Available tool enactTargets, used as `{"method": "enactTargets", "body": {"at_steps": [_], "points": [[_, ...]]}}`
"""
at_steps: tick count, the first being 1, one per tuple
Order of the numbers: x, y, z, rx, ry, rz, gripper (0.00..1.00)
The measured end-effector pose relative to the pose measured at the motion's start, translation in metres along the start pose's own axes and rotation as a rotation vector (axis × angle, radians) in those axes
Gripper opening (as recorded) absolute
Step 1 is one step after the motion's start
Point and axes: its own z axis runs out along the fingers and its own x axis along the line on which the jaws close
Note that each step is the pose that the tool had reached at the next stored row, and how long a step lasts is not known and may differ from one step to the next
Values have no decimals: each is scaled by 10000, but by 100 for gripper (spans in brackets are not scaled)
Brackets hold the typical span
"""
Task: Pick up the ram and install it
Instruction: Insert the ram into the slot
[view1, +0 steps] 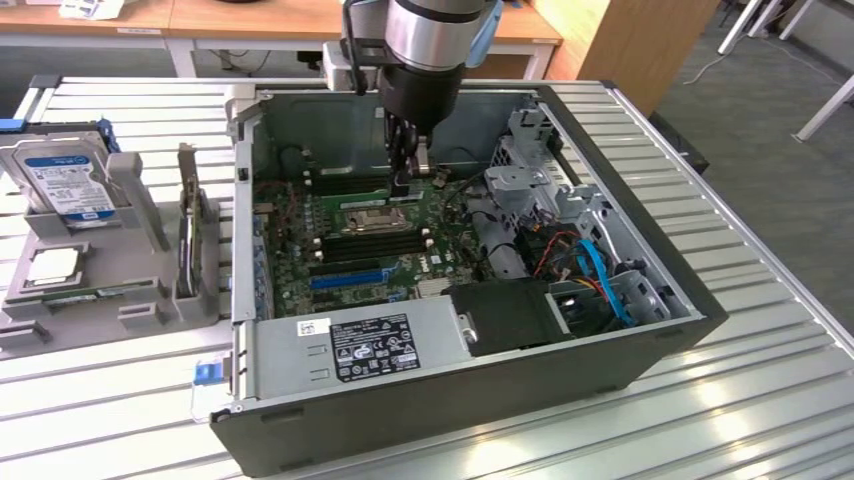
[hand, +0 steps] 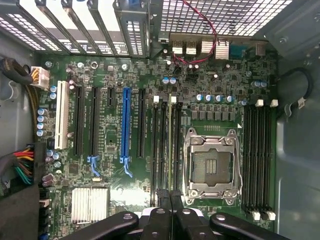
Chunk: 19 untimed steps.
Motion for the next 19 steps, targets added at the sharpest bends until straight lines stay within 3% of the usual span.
{"method": "enactTargets", "body": {"at_steps": [11, 19], "points": [[0, 0, 7, 10, -10, 222, 11], [4, -2, 110, 47, -10, 220, 11]]}}
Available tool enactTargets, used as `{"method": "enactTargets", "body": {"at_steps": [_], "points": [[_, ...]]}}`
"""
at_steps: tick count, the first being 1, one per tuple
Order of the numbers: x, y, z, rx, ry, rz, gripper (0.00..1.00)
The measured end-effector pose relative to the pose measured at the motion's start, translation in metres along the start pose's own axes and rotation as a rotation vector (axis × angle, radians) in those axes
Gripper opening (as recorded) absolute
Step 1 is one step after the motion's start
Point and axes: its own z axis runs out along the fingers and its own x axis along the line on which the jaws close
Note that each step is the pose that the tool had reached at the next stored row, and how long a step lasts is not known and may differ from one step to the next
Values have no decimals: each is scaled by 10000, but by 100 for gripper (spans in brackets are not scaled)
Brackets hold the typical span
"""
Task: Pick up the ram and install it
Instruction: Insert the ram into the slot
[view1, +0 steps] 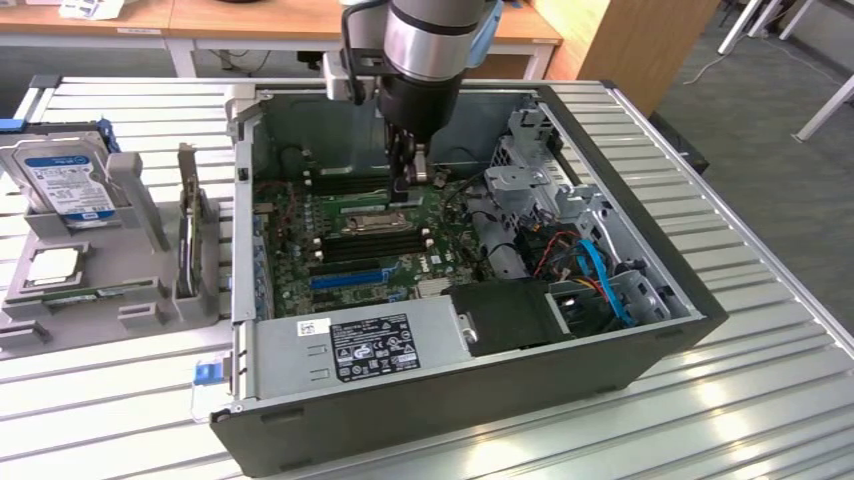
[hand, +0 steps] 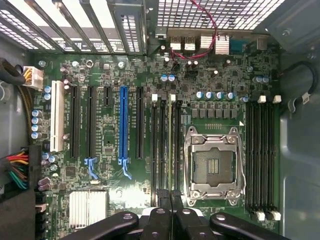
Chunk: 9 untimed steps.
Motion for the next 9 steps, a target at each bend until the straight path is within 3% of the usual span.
{"method": "enactTargets", "body": {"at_steps": [9], "points": [[5, -4, 124, 24, -1, -1, 11]]}}
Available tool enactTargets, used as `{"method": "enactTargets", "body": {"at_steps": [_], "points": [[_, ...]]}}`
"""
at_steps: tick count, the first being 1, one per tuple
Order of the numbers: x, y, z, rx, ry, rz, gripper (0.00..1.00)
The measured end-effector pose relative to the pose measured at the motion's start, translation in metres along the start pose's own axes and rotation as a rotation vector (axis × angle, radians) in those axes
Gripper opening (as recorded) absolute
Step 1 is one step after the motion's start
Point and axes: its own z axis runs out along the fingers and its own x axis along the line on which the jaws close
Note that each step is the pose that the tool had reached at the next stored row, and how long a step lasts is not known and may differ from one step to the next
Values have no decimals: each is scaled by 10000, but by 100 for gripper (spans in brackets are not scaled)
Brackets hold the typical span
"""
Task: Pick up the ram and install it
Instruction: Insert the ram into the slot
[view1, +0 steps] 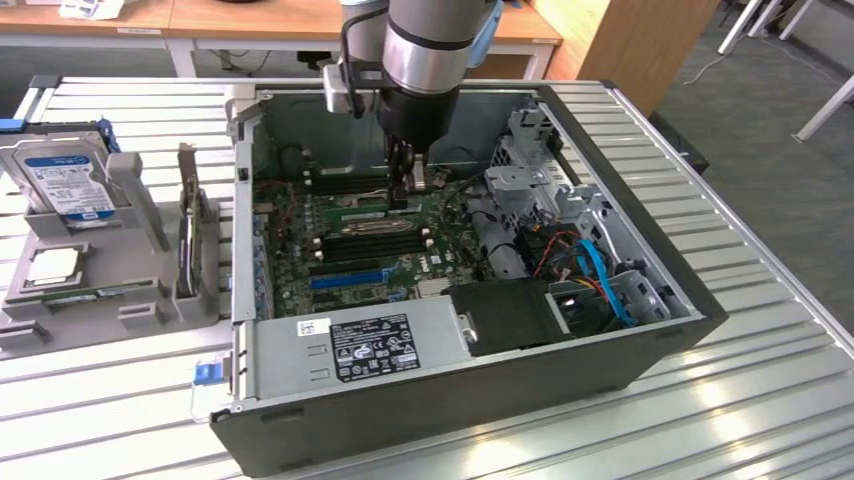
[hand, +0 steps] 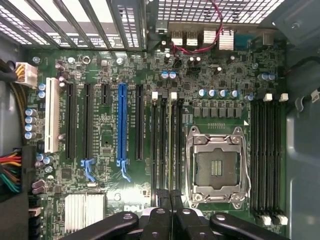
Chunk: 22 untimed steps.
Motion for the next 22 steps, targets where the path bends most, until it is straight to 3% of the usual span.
{"method": "enactTargets", "body": {"at_steps": [16, 22], "points": [[6, -4, 149, 8, 1, 0, 11], [7, -4, 158, 7, 2, 0, 11]]}}
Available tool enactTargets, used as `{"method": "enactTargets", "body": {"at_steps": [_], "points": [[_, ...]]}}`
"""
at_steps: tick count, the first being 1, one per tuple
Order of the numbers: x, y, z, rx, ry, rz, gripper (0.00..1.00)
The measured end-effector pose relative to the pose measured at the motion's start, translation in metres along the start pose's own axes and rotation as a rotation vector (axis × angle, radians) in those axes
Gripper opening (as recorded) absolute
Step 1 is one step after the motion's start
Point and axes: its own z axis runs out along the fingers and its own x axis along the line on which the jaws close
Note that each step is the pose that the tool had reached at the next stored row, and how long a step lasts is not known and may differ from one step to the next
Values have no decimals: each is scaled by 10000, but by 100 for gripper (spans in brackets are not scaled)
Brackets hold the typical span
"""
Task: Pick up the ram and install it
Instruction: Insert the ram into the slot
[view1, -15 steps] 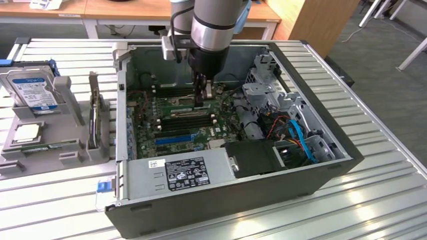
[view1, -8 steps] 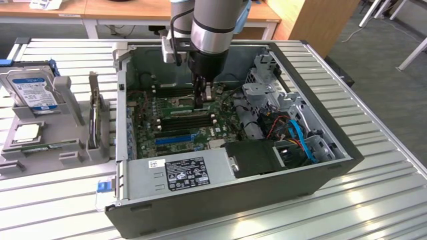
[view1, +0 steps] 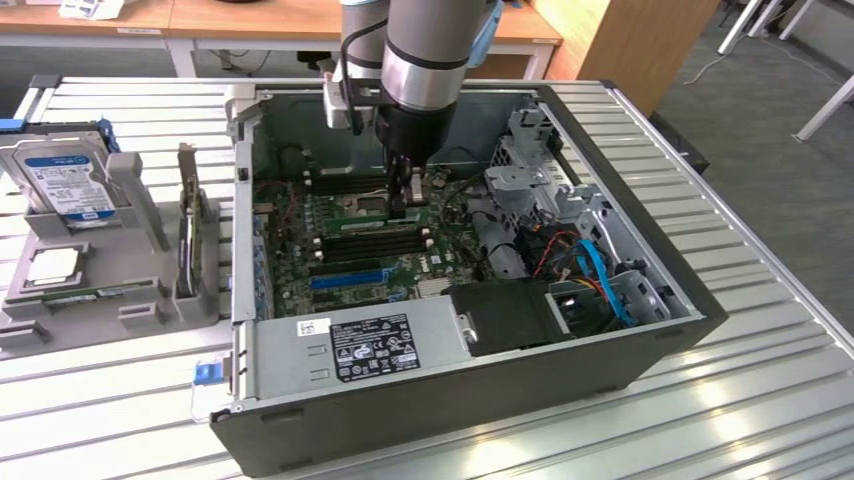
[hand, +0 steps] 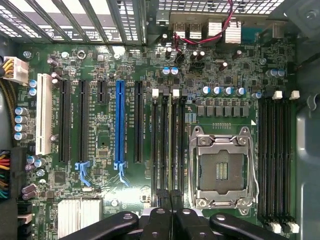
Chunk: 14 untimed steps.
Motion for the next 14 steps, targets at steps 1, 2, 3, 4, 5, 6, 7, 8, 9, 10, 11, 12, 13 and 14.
{"method": "enactTargets", "body": {"at_steps": [1, 2, 3, 4, 5, 6, 7, 8, 9, 10, 11, 12, 13, 14], "points": [[2, 0, 1, 2, -3, 1, 11], [6, 0, 2, 2, -4, 2, 11], [11, 0, 1, 1, -3, 0, 11], [17, 0, 0, 0, -2, 0, 11], [23, 0, 0, 1, -2, 0, 11], [29, 0, 0, 1, -2, 0, 11], [36, -1, -1, 0, -1, 0, 11], [44, -1, -1, 0, -1, 0, 11], [52, -1, -2, 0, -2, 0, 11], [60, -1, -2, 0, -1, 0, 11], [67, -1, -2, 0, -1, 0, 11], [74, -1, -3, 0, -1, 0, 11], [81, -1, -3, 0, -2, 0, 11], [85, 0, -3, 1, -1, 2, 11]]}}
